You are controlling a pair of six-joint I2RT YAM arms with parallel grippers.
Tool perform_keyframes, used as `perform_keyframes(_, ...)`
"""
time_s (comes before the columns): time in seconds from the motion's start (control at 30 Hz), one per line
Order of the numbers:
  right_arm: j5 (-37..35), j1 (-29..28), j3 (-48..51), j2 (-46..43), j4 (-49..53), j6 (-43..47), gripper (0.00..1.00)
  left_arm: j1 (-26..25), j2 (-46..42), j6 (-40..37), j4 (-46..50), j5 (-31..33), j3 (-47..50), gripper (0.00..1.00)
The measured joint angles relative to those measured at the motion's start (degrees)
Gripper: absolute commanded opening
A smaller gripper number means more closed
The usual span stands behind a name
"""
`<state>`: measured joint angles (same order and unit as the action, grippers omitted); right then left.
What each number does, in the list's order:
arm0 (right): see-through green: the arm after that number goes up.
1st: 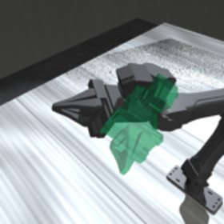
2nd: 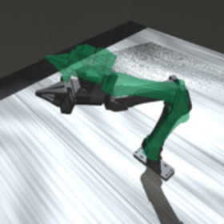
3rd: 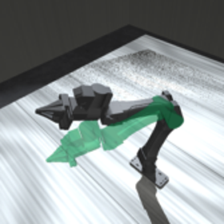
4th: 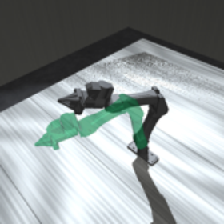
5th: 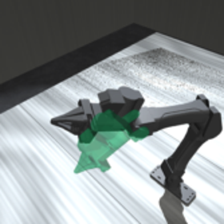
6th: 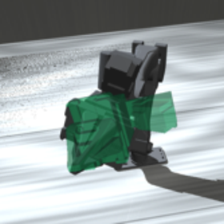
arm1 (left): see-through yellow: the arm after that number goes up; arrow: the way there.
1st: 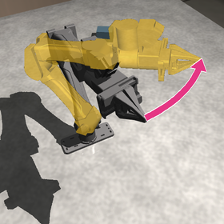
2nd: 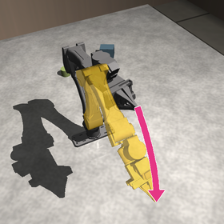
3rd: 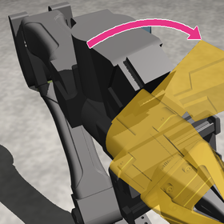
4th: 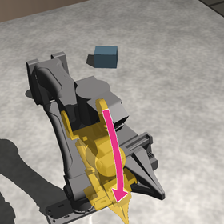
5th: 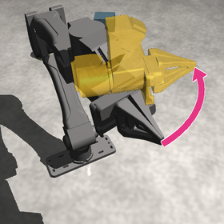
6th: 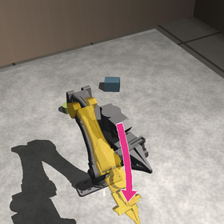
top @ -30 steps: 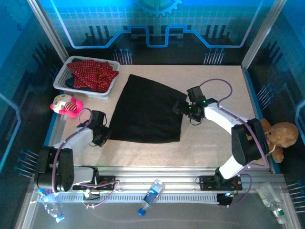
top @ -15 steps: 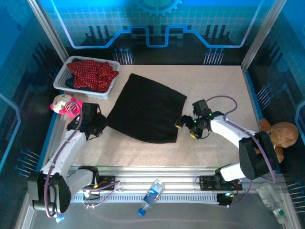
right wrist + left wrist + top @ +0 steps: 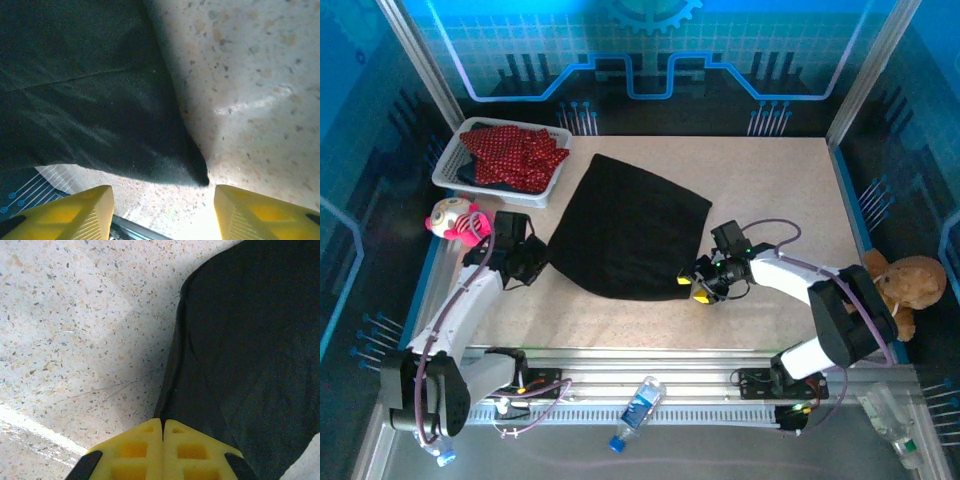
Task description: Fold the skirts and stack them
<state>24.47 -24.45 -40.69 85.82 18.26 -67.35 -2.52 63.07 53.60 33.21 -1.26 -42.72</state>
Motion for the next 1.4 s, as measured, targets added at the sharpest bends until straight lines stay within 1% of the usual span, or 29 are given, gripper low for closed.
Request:
perform_keyframes(0.2,0.0,-0.7,0.2,1.2,-0.2,-0.9,0.55,0.0,0.0,0.0,0.3,-0.1,0.0,0.0)
perform_keyframes(0.33,0.2,-0.7,0.9,1.2,-0.2,-0.8,0.5,0.0,0.0,0.0,0.4,-0.1,0.0,0.0)
perform_keyframes(0.63,1.7,-0.8,1.1,3.2,-2.4,-0.8,0.44,0.0,0.0,0.0,0.4,-0.1,0.0,0.0)
perform_keyframes(0.8,2.0,-0.8,1.4,3.4,-3.5,-0.8,0.39,0.0,0.0,0.0,0.4,-0.1,0.0,0.0)
perform_keyframes(0.97,1.9,-0.8,1.9,4.0,-5.4,-0.8,0.29,0.0,0.0,0.1,0.4,-0.1,0.0,0.0)
perform_keyframes(1.03,1.9,-0.8,2.3,4.1,-5.8,-0.9,0.22,0.0,0.0,0.0,0.4,-0.1,0.0,0.0)
perform_keyframes(1.13,1.9,-0.8,3.1,3.8,-6.4,-1.1,0.06,0.0,0.0,0.0,0.4,-0.1,0.0,0.0)
perform_keyframes(1.2,1.7,-0.6,4.0,2.1,-5.8,-0.7,0.0,-0.3,-0.2,0.1,1.1,0.6,0.0,0.0)
perform_keyframes(1.3,1.5,1.2,4.6,-3.0,-2.0,1.3,0.0,-2.8,-1.3,0.4,3.7,3.7,0.0,0.0)
perform_keyframes(1.4,1.2,6.4,4.3,-8.6,3.2,5.6,0.0,-7.6,-2.2,1.6,6.8,6.7,-1.3,0.0)
